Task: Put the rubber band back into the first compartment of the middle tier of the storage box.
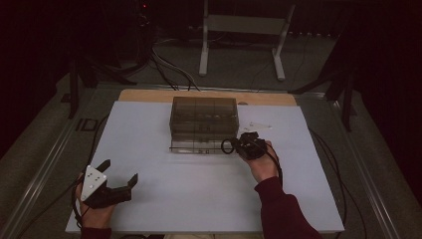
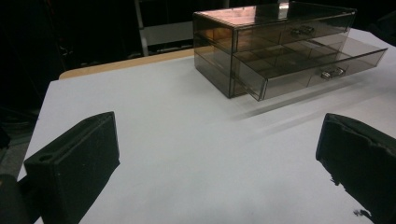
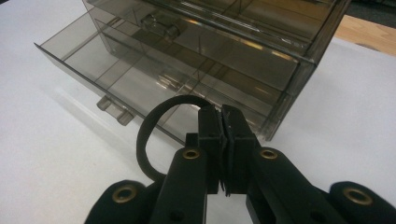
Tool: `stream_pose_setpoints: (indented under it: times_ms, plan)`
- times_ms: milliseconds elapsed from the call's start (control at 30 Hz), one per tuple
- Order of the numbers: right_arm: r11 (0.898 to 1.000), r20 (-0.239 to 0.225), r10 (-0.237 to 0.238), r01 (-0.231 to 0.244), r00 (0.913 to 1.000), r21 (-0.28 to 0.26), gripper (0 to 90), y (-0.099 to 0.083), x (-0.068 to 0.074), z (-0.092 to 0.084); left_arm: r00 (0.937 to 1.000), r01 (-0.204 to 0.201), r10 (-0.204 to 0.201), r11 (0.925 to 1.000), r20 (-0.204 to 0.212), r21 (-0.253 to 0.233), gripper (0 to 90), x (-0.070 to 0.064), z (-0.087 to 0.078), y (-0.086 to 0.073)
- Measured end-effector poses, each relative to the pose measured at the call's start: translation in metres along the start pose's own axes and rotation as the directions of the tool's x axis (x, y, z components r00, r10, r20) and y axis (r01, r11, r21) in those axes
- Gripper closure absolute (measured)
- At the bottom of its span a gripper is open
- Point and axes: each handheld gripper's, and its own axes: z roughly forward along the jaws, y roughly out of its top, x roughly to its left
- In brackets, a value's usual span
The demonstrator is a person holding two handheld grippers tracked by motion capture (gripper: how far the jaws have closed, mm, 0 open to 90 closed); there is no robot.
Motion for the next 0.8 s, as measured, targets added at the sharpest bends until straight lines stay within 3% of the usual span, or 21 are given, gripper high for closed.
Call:
stream_pose_setpoints:
  times_ms: [800]
  plan:
    - [1.000,-0.018,-0.007,0.006,0.9998,-0.025,88.2,0.020,0.011,0.008,1.0000,-0.004,0.004,1.0000,-0.004,-0.001,0.2,0.000,0.000,0.000]
